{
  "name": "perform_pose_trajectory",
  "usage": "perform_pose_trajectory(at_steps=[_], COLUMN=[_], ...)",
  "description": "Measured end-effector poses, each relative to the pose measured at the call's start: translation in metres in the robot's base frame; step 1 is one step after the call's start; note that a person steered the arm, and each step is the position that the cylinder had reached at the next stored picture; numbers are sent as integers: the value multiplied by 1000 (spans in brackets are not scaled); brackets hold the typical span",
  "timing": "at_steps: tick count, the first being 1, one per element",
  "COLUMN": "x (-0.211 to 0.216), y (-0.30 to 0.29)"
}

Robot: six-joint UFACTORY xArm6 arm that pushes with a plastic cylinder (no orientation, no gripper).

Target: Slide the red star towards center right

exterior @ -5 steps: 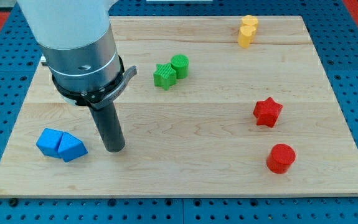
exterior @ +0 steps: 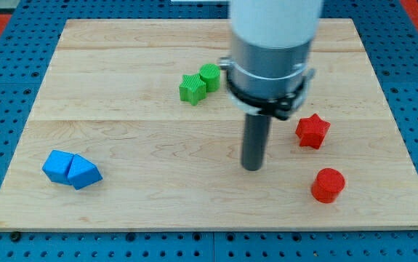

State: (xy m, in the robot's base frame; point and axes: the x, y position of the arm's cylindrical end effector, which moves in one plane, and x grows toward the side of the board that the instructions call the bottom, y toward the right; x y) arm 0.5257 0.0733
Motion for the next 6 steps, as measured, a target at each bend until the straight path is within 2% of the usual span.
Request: perform_pose_trajectory(at_steps=[1,2,3,5,6], x=[-7,-30,-70,-79,-66], y=[45,63,66,96,148])
